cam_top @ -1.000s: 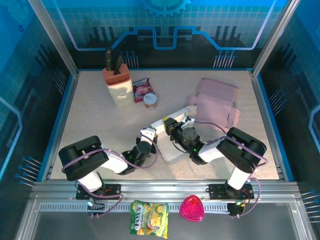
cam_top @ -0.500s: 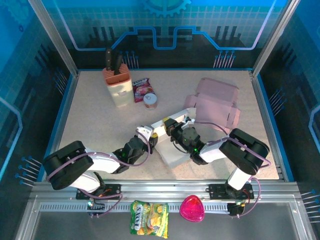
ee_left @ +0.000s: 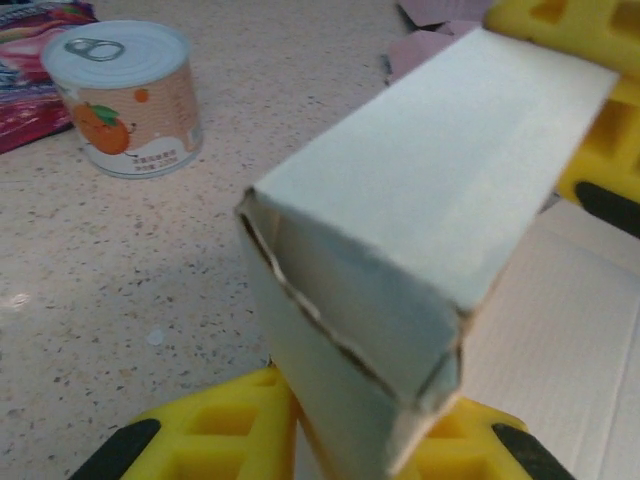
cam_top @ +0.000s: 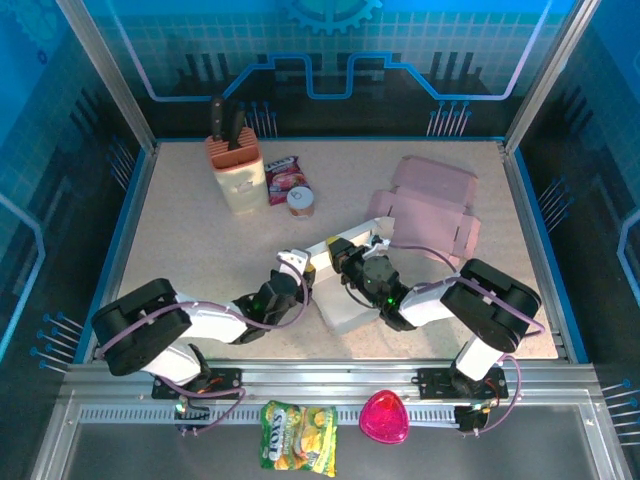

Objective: Fold the paper box

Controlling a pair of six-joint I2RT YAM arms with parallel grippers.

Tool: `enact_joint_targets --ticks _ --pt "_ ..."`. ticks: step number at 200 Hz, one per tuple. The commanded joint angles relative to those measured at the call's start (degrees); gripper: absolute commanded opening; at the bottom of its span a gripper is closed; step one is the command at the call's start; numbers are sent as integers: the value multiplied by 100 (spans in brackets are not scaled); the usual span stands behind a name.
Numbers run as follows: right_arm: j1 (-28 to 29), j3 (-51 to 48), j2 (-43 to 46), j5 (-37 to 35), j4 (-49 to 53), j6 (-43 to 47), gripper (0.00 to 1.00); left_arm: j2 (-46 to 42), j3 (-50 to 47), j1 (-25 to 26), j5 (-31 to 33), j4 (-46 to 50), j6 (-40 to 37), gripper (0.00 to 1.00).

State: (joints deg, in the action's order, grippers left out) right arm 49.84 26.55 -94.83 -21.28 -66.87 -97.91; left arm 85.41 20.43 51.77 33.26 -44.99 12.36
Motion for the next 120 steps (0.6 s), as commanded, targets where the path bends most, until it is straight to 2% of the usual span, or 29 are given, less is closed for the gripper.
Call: enact_joint_targets --ticks 1,54,76,120 --pt "369 -96 -44 10 218 16 0 176 453 180 796 -494 267 20" --pt "456 -80 -155 -191 85 -175 0 714 882 422 1501 -592 304 17" --pt "471 -81 -137 -210 176 -218 0 826 962 431 1638 -617 402 12" --pt "486 -62 -146 -234 267 -300 0 998 1202 466 1833 -393 598 11"
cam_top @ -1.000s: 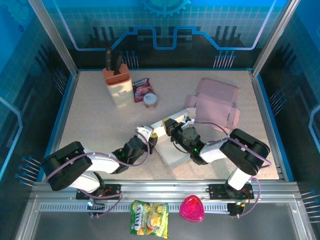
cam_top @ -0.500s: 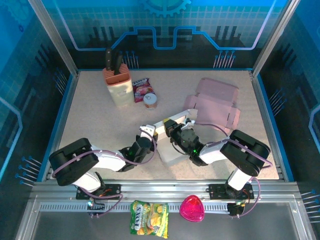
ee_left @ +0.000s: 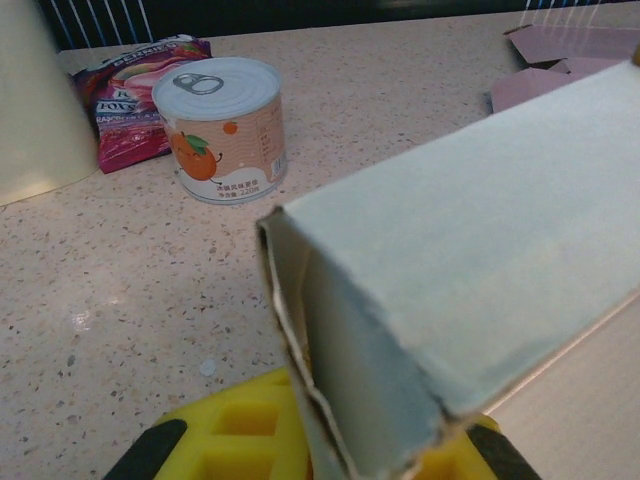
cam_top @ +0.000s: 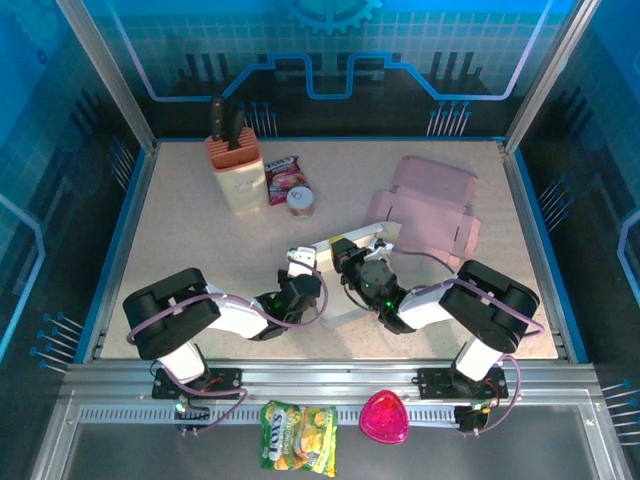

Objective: Fold the paper box

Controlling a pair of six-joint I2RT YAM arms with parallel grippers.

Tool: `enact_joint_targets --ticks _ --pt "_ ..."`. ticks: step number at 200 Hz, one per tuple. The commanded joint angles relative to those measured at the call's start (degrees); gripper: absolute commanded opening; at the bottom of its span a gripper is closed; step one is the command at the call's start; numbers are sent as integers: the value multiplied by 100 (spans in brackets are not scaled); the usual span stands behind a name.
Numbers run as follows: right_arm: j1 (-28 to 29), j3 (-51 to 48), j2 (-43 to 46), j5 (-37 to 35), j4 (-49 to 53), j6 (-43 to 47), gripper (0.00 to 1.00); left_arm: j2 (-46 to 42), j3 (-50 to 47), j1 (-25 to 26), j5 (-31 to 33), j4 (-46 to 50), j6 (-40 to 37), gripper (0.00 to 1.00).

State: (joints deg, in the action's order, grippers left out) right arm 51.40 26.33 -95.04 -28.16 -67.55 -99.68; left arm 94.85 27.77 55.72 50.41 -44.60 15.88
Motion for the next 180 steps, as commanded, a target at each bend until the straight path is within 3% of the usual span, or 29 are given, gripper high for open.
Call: enact_joint_targets --ticks 1,89,146,180 --pt "329 -40 -126 453 337 -122 0 57 480 70 122 -421 248 11" --pt "346 -1 -67 417 486 -189 0 260 800 81 479 241 784 0" --pt "344 48 -31 461 583 -201 0 277 904 79 538 472 1015 0" --pt "299 56 9 534 647 -193 0 254 1208 80 747 1513 1505 0"
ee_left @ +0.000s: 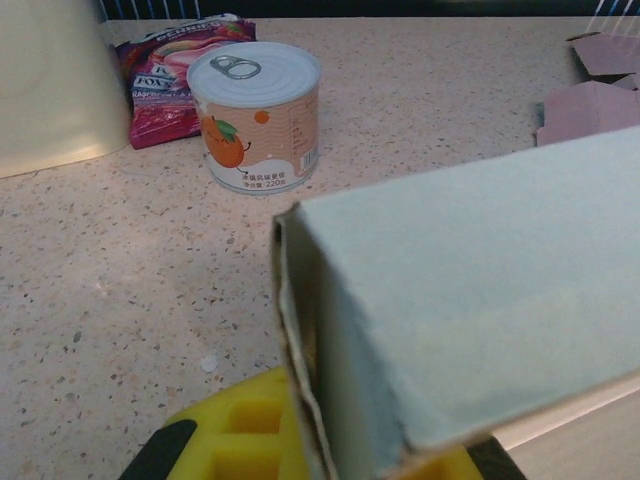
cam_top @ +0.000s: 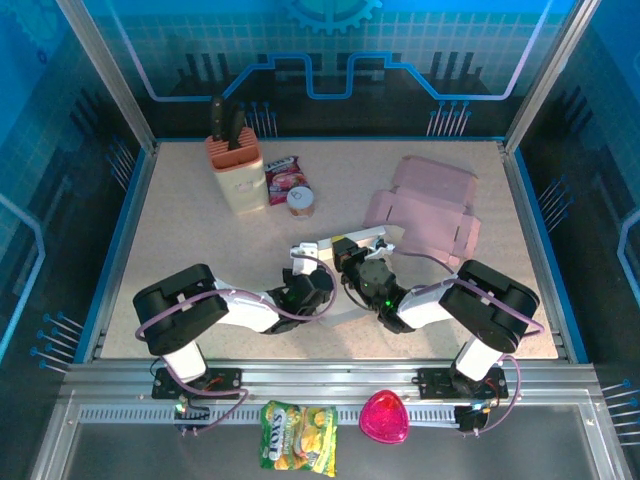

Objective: Fold the paper box

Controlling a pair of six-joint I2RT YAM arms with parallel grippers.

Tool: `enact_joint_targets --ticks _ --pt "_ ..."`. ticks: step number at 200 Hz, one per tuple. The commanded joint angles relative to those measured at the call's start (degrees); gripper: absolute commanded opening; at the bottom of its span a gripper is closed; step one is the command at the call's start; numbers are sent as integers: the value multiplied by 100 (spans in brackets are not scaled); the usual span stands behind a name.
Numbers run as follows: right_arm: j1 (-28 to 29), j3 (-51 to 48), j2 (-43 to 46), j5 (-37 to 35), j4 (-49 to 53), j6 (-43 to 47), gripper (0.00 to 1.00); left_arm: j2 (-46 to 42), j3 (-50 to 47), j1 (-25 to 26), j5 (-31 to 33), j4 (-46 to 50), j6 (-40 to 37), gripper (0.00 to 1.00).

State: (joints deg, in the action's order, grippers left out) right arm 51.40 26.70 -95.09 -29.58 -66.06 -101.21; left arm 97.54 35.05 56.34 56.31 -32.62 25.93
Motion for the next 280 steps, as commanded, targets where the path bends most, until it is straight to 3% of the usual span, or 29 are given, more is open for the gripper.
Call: enact_joint_targets --ticks 1,11,57,77,105,125,143,175,196,219,235,242,261,280 --pt "295 19 20 679 502 -40 0 -15 483 18 159 330 500 0" --pt "252 11 87 750 601 -15 7 -33 448 18 153 313 415 0" --pt "-113 -81 1233 1084 1868 674 68 -431 13 -232 -278 41 -99 0" --pt "-257 -15 2184 1179 2975 1177 82 -643 -161 -413 -583 -52 -411 0" --pt "-628 126 3573 1270 4719 1890 93 -919 -317 -647 -1164 25 -886 0" --pt "-1284 249 4364 1766 5753 2367 88 -1164 -494 -825 -1635 148 -1177 0" --pt "-2228 430 4813 2564 6498 2863 86 -1491 -675 -998 -2075 312 -1450 0" --pt "-3608 802 4741 3972 7094 3824 82 -1968 -736 -1334 -2428 898 -1705 0" --pt "-3861 887 4410 4525 7016 4031 77 -1960 -693 -1448 -2468 994 -1752 0" --pt "-3874 858 4206 4524 6945 4255 76 -1891 -654 -1521 -2563 956 -1881 0" --pt "-4007 942 3930 4609 7002 4714 70 -1868 -604 -1637 -2730 1016 -1899 0" --pt "-4095 923 3771 4804 6828 4925 67 -1876 -610 -1725 -2942 1022 -1845 0" --pt "-4518 800 3411 5560 6281 5455 42 -1985 -613 -2105 -3641 1123 -1580 0" --pt "-4797 732 3274 6088 6084 6035 38 -2169 -577 -2531 -4591 1229 -1302 0"
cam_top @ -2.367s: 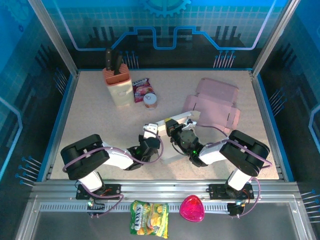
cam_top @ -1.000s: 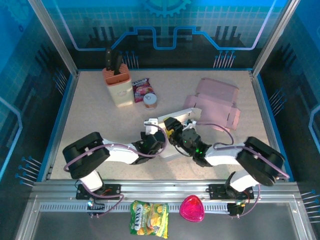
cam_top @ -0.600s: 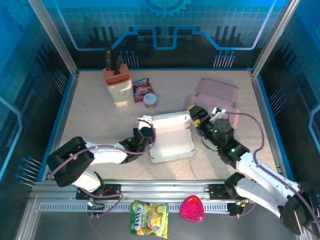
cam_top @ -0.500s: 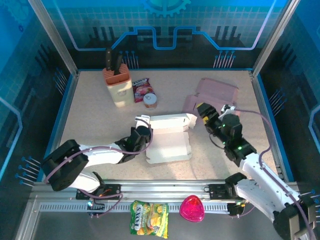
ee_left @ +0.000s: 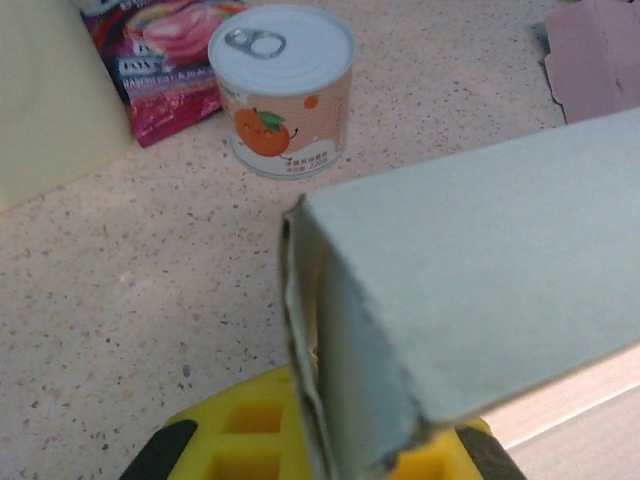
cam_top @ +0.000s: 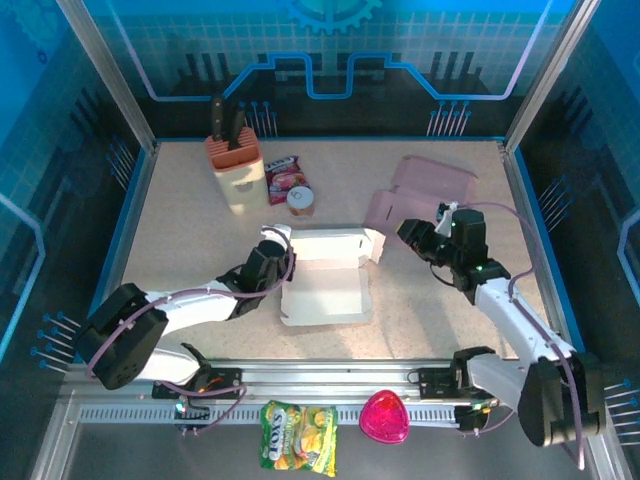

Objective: Fold the paper box

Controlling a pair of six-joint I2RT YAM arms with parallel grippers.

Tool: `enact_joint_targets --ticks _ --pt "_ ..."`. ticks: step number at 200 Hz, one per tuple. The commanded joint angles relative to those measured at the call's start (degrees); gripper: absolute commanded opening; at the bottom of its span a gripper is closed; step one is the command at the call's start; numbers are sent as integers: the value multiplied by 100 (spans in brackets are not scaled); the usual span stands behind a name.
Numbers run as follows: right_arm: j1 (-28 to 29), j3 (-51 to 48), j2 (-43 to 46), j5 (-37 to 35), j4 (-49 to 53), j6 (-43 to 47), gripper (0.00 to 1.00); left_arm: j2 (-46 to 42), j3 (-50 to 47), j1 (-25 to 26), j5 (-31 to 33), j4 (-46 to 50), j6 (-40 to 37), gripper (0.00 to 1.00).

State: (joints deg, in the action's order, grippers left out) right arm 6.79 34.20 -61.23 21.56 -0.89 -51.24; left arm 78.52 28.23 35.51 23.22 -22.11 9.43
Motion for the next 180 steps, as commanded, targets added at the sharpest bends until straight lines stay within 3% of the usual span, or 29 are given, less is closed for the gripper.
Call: enact_joint_targets --ticks 1,37,77,118,180 --pt "-340 -9 -114 986 -423 1069 38 -276 113 -470 -1323 188 362 0" --pt "-380 -31 -221 1425 -623 1560 37 -620 275 -925 -2563 292 501 0" --pt "-380 113 -262 2043 -993 1709 43 -670 365 -1391 -3823 129 739 0" --pt "-386 217 -104 2730 -1134 1931 53 -597 712 -1638 -4225 695 834 0" --pt "-386 245 -107 3064 -1325 2093 55 -539 1000 -1714 -4379 1200 872 0"
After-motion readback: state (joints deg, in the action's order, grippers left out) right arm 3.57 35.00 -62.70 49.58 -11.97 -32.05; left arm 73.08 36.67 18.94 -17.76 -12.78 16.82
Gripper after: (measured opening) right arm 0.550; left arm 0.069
